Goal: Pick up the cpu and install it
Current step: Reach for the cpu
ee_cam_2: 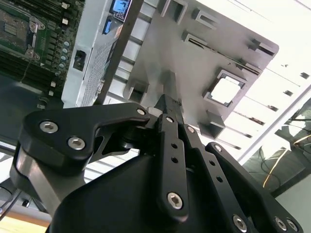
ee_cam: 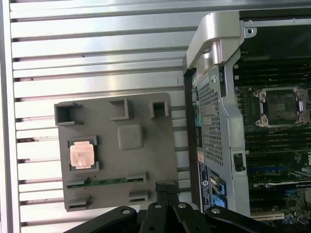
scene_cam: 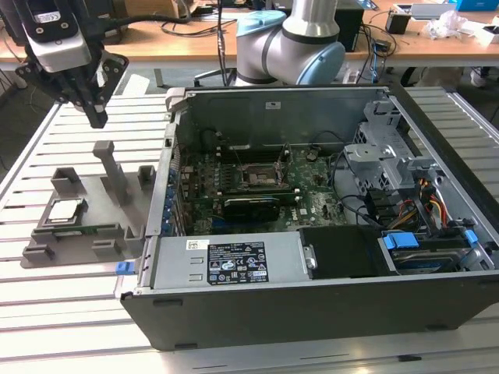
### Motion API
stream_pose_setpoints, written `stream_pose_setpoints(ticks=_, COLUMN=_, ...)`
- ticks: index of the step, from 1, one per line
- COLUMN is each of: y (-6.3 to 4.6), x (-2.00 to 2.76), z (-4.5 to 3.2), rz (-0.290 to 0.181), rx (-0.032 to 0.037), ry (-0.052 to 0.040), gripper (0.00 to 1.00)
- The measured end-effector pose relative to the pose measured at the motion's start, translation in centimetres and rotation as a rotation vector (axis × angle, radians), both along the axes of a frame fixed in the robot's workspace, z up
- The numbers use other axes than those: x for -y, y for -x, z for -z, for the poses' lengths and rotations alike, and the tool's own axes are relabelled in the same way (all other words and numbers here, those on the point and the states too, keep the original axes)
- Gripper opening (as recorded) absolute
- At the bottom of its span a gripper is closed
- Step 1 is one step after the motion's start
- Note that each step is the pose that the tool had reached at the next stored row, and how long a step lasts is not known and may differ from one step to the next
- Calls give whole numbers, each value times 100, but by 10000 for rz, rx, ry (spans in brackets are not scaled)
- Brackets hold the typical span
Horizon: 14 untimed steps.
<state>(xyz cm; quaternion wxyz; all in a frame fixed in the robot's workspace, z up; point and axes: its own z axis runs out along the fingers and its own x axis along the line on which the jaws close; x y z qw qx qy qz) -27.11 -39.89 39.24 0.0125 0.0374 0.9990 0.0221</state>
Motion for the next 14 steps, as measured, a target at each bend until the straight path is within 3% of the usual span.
stream_pose_setpoints(ticks=14, y=254, x=0, z=5, rz=0, rx=0, ry=0, gripper=11)
